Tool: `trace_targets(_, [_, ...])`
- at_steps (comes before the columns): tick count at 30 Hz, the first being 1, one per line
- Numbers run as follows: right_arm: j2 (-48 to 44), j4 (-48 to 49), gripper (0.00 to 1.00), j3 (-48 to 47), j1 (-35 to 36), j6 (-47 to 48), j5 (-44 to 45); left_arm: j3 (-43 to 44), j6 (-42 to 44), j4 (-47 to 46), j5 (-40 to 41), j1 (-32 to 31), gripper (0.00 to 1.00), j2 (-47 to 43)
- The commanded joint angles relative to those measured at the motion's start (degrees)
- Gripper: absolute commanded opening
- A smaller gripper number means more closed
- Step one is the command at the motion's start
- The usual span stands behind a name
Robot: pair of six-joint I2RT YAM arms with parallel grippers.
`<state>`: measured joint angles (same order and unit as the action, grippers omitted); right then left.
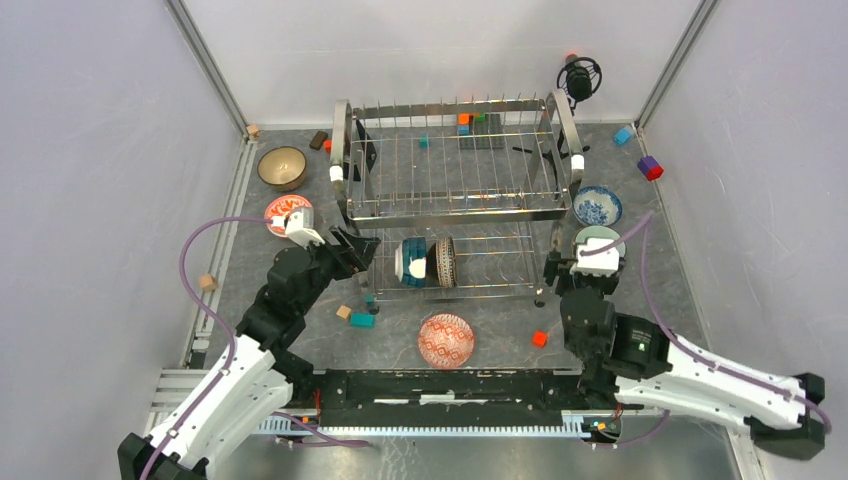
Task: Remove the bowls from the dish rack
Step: Adjust the dish rack at the center of the board.
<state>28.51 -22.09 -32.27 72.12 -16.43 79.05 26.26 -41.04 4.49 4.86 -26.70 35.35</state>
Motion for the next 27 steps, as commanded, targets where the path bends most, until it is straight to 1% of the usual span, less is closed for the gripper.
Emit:
trace_targets(1, [2.70, 11.01, 0.79, 1.04, -13.21, 5.98, -14.48, -0.07, -1.59, -1.63, 3.97, 0.68, 0.82, 0.88])
trace_targets(4, [4.64, 14.13, 0.79, 3.27, -23.65, 4.75, -27.06, -0.07, -1.34, -1.93, 4.06, 0.67, 0.82, 1.87])
trace_targets(6, [6.36, 15.85, 0.78, 4.60, -28.80, 3.11, -33.62, -0.07, -1.24, -2.60, 4.08, 0.64, 0.82, 2.58])
trace_targets(8, [7.37, 18.97, 0.76, 6.47, -32.04, 1.97, -38.34, 0.10, -1.24, -3.14, 4.10, 0.68, 0.82, 3.50])
trace_targets(11, [8.61, 23.65, 0.70, 8.45, -34.35, 1.36, -40.90, 0.59, -1.58, -4.28, 4.41, 0.65, 0.79, 5.37])
trace_targets(13, [9.71, 26.04, 0.69, 9.02, -35.15, 1.31, -41.81, 1.04, -1.96, -5.65, 4.54, 0.67, 0.78, 7.11])
trace_targets(19, [15.16, 31.02, 0.69, 9.73, -37.83, -0.07, -44.62, 3.79, -2.67, -8.01, 5.74, 0.70, 0.75, 14.64])
trace_targets(27, [21.98, 36.21, 0.70, 9.73, -42.85, -1.89, -49.01, 7.59, -1.94, -10.40, 9.67, 0.79, 0.71, 22.49])
